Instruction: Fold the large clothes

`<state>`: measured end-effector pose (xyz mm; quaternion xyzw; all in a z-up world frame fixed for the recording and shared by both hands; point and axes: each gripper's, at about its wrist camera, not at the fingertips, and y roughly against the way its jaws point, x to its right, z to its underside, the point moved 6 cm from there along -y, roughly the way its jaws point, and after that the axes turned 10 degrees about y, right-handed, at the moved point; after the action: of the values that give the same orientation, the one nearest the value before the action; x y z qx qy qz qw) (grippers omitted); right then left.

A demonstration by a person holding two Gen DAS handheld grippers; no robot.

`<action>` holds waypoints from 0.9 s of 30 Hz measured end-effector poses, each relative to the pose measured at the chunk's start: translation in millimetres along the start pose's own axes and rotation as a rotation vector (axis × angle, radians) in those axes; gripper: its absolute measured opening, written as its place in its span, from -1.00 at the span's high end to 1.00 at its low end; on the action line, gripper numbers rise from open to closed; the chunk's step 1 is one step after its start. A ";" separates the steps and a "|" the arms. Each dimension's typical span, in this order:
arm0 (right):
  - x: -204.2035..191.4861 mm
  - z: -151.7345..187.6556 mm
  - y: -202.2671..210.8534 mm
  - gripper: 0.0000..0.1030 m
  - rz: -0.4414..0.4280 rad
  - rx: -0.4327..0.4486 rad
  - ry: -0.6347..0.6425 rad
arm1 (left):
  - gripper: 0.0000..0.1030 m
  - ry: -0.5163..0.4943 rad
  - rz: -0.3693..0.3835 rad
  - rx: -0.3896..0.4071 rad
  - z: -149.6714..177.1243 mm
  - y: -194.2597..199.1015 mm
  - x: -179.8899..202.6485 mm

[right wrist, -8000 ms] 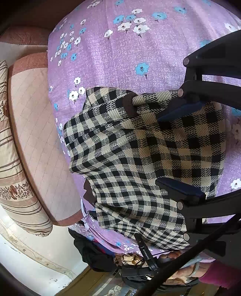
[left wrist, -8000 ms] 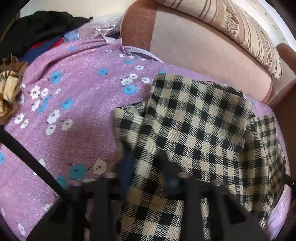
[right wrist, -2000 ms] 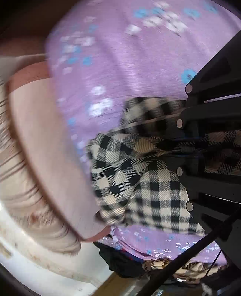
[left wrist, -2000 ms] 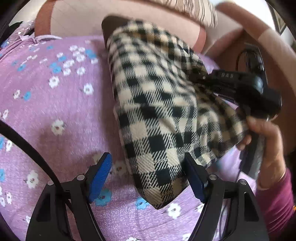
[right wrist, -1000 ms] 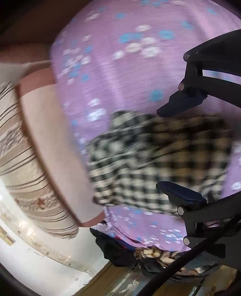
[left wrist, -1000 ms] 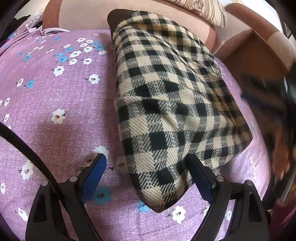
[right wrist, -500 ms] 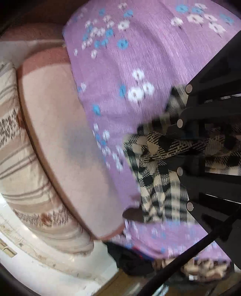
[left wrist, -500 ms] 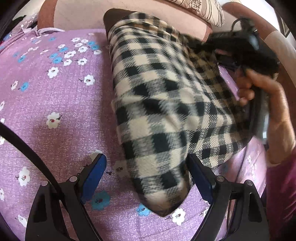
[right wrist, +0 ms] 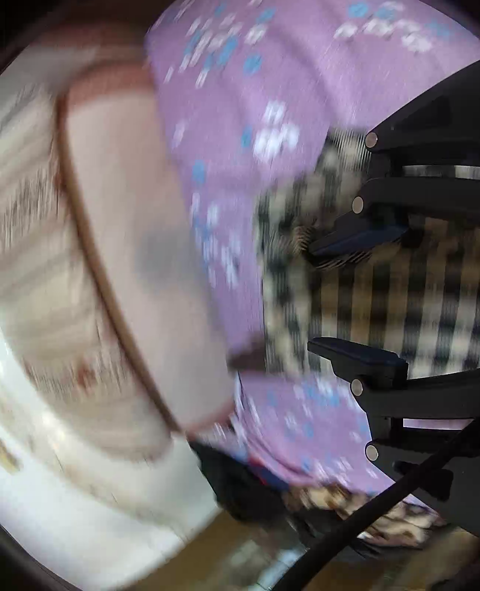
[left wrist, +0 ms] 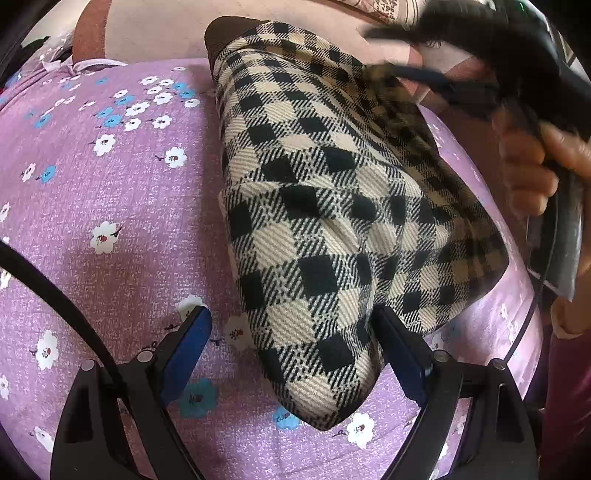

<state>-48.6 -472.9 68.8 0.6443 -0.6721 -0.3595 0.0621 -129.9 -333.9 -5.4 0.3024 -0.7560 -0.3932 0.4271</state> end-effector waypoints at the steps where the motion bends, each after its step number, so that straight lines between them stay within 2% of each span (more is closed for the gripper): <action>1: -11.4 -3.2 -7.1 0.02 -0.021 -0.015 0.033 | -0.73 0.001 0.002 0.003 0.0 -0.4 -2.5; 4: -35.0 -9.6 -35.0 0.03 -0.028 -0.055 0.123 | -0.75 -0.010 0.000 0.003 4.3 -3.5 -4.9; 5: -38.2 -9.4 -44.7 0.07 0.005 -0.085 0.149 | -0.76 -0.012 0.000 0.002 5.3 -3.1 -5.1; 6: -35.0 -10.8 -48.6 0.07 0.089 -0.093 0.168 | -0.77 -0.017 0.000 0.001 7.3 -3.7 -5.1; 7: -32.1 -16.2 -43.6 0.07 0.173 -0.062 0.181 | -0.78 -0.021 0.001 0.001 9.1 -4.1 -4.9; 8: -34.8 -21.3 -36.6 0.07 0.154 -0.015 0.185 | -0.80 -0.024 0.001 0.002 10.3 -4.7 -4.4; 9: -38.7 -22.5 -34.1 0.07 0.099 -0.002 0.191 | -0.81 -0.028 0.001 0.004 11.1 -5.2 -3.5; 10: -45.3 -20.3 -37.9 0.07 0.028 -0.035 0.205 | -0.82 -0.030 0.000 0.007 11.9 -5.9 -2.5; 11: -51.1 -15.5 -46.8 0.07 -0.007 -0.083 0.229 | -0.82 -0.033 -0.002 0.009 13.7 -8.7 0.6; 14: -45.5 -8.6 -78.9 0.16 0.054 -0.119 0.245 | -0.83 -0.037 -0.004 0.017 15.8 -9.6 3.6; 17: -15.1 -16.0 -113.0 0.32 0.069 -0.103 0.083 | -0.83 -0.034 0.005 0.020 18.5 -10.2 3.6; 18: -5.9 -19.7 -122.6 0.35 0.100 -0.095 0.063 | -0.83 -0.038 0.003 0.020 19.8 -10.8 3.9; 21: 5.3 -23.0 -142.1 0.32 0.162 -0.081 0.065 | -0.84 -0.068 -0.016 0.021 24.1 -12.4 7.0; 24: 3.7 -25.8 -135.2 0.27 0.148 -0.086 0.061 | -0.89 -0.072 -0.008 0.021 27.2 -14.8 9.6; 27: 8.7 -25.0 -90.2 0.23 0.126 -0.080 0.101 | -0.89 -0.066 -0.004 0.026 28.5 -15.1 13.1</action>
<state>37.7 -482.9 33.0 0.6149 -0.6925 -0.3485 0.1444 -159.2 -342.4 -22.2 0.2962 -0.7741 -0.3940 0.3972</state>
